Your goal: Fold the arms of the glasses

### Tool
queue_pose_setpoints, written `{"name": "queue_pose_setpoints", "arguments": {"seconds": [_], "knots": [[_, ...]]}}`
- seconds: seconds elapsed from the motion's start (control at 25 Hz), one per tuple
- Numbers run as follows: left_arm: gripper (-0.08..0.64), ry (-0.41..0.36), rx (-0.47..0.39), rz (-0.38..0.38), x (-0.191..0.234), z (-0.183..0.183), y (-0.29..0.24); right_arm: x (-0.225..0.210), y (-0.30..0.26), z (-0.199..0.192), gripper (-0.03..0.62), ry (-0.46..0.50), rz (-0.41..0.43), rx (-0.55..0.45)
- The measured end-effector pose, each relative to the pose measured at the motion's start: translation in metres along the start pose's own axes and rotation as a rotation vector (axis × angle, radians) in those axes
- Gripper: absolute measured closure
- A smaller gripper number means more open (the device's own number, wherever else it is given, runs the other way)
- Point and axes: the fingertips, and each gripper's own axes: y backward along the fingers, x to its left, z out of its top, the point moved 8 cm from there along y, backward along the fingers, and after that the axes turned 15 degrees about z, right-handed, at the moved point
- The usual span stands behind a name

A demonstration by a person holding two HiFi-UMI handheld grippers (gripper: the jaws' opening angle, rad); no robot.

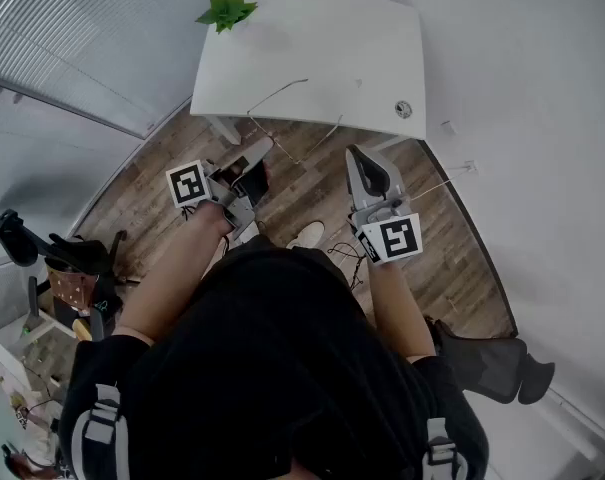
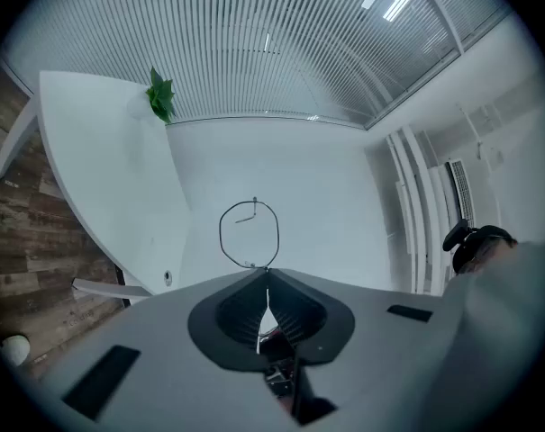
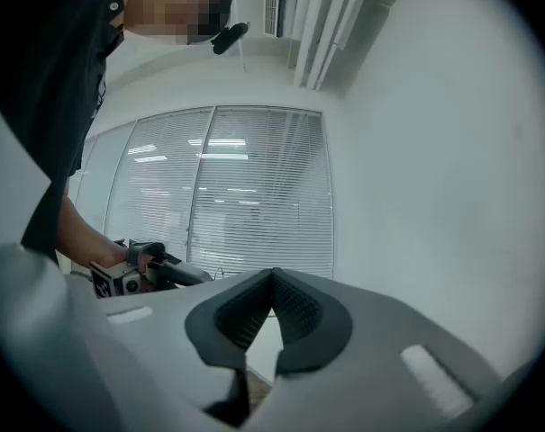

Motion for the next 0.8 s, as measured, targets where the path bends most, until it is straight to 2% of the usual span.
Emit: {"name": "queue_pose_setpoints", "arguments": {"seconds": [0.4, 0.8], "knots": [[0.548, -0.001, -0.001, -0.001, 0.0007, 0.0006, -0.0008, 0.0015, 0.0025, -0.0001, 0.582, -0.001, 0.010, 0.004], [0.548, -0.004, 0.001, 0.002, 0.0001, 0.0006, 0.0004, -0.0035, 0.0075, -0.0056, 0.581, -0.048, 0.005, 0.019]]}}
